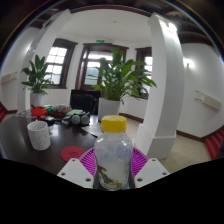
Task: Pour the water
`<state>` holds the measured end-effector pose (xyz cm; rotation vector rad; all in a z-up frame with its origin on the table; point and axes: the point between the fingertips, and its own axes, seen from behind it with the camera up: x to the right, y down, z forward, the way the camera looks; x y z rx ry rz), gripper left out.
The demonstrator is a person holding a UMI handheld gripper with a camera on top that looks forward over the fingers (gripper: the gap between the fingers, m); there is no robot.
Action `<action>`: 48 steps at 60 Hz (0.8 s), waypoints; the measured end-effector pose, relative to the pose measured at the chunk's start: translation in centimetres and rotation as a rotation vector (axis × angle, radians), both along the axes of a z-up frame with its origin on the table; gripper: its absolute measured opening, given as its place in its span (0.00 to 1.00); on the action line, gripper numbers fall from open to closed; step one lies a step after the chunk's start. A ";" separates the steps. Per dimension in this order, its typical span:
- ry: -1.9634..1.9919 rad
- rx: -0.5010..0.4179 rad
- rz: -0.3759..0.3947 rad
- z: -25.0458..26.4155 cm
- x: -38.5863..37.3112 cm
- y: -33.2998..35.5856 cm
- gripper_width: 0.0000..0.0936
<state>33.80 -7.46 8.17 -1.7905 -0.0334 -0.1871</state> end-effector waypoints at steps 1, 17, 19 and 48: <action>-0.015 -0.006 0.006 0.1 -0.2 0.1 0.43; -0.545 -0.094 0.159 2.8 -6.1 4.3 0.43; -0.619 -0.096 0.176 3.2 -7.3 4.8 0.44; -1.657 -0.082 0.355 4.8 -17.4 10.2 0.44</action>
